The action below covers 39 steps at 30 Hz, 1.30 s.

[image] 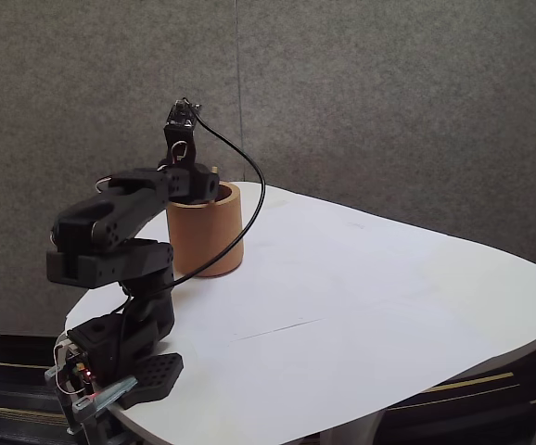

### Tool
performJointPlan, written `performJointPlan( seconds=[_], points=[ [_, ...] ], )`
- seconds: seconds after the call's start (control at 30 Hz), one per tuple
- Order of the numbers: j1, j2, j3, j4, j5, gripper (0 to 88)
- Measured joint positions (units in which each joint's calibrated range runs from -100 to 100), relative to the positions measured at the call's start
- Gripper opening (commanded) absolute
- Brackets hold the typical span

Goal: Grab the pen and put it in the pen holder.

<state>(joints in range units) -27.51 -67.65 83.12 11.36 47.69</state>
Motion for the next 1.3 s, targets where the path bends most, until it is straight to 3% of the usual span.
performJointPlan(
  seconds=[0.2, 0.4, 0.63, 0.83, 1.07, 1.3],
  points=[
    [0.1, -4.7, -1.7, 0.0, 0.0, 31.5],
    [6.0, -6.0, -10.1, 0.1, -1.0, 31.9],
    [15.7, -6.4, -19.6, 4.2, -11.9, 31.9],
    [25.5, -6.4, -22.5, 27.6, -25.3, 31.9],
    [27.3, -6.5, -22.6, 53.7, -40.1, 31.5],
    [27.5, -9.8, -15.6, 59.6, -42.8, 31.8]
  ],
)
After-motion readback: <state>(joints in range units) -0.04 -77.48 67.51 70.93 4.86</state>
